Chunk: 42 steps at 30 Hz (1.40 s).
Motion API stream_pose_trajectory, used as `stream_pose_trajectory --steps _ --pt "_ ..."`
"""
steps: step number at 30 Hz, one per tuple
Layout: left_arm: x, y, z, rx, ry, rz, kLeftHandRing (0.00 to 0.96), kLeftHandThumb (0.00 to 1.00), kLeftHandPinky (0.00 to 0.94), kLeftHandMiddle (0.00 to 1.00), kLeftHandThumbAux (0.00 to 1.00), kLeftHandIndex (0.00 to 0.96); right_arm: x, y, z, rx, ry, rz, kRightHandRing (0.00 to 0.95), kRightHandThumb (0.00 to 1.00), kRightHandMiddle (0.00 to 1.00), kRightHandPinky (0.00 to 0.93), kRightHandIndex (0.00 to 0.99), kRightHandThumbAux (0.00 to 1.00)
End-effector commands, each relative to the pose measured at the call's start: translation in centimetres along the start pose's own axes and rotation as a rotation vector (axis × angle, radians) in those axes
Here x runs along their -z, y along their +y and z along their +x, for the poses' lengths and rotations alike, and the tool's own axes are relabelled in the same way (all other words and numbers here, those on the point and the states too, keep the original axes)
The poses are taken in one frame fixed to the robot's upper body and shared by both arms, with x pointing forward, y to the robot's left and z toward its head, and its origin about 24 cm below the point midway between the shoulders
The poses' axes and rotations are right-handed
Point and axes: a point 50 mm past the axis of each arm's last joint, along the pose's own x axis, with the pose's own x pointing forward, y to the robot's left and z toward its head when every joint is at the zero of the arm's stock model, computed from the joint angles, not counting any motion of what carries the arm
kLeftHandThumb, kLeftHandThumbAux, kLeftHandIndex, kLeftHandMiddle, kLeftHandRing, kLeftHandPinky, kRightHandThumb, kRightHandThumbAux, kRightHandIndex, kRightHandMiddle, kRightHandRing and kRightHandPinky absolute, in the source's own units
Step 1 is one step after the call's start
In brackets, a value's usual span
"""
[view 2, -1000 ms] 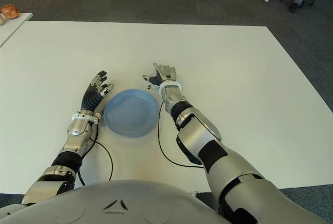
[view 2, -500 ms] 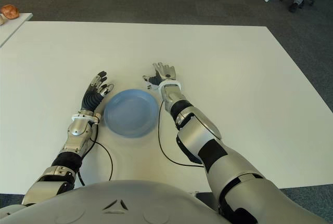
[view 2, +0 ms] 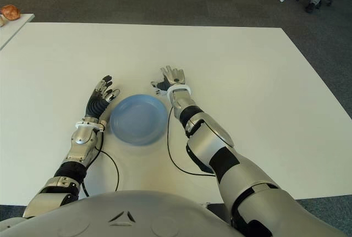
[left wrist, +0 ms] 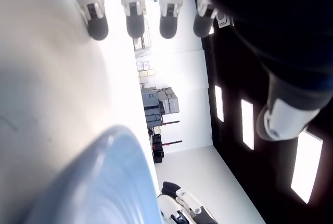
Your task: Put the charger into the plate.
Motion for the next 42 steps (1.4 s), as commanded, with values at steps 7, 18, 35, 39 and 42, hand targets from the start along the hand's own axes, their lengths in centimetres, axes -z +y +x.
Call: stream_pose_trajectory --steps 7,18,35,39,42 --pt "3.59 -0.44 -3.00 -0.002 0.193 -0.009 0.014 0.000 0.034 0.011 0.533 0.000 0.47 2.81 -0.98 -0.113 0.017 -0.029 0.136 0.512 0.077 0.214 0.000 0.069" --pt "3.54 -0.53 -2.99 0.003 0.190 -0.010 0.015 0.000 0.035 0.013 0.528 0.000 0.46 2.97 -1.04 -0.122 0.012 -0.072 0.121 0.495 0.063 0.216 0.000 0.052" --pt "3.41 -0.64 -3.07 0.007 0.187 -0.015 0.017 0.000 0.033 0.017 0.529 0.000 0.46 3.35 -1.23 -0.123 0.005 -0.098 0.114 0.488 0.049 0.218 0.000 0.055" --pt "3.37 -0.66 -3.11 0.006 0.186 -0.016 0.019 0.000 0.032 0.019 0.532 0.000 0.47 3.43 -1.27 -0.124 0.005 -0.099 0.117 0.489 0.054 0.222 0.000 0.060" --pt "3.36 -0.66 -3.12 0.006 0.185 -0.017 0.019 0.000 0.031 0.020 0.535 0.000 0.45 3.47 -1.30 -0.125 0.005 -0.099 0.121 0.492 0.058 0.227 0.000 0.064"
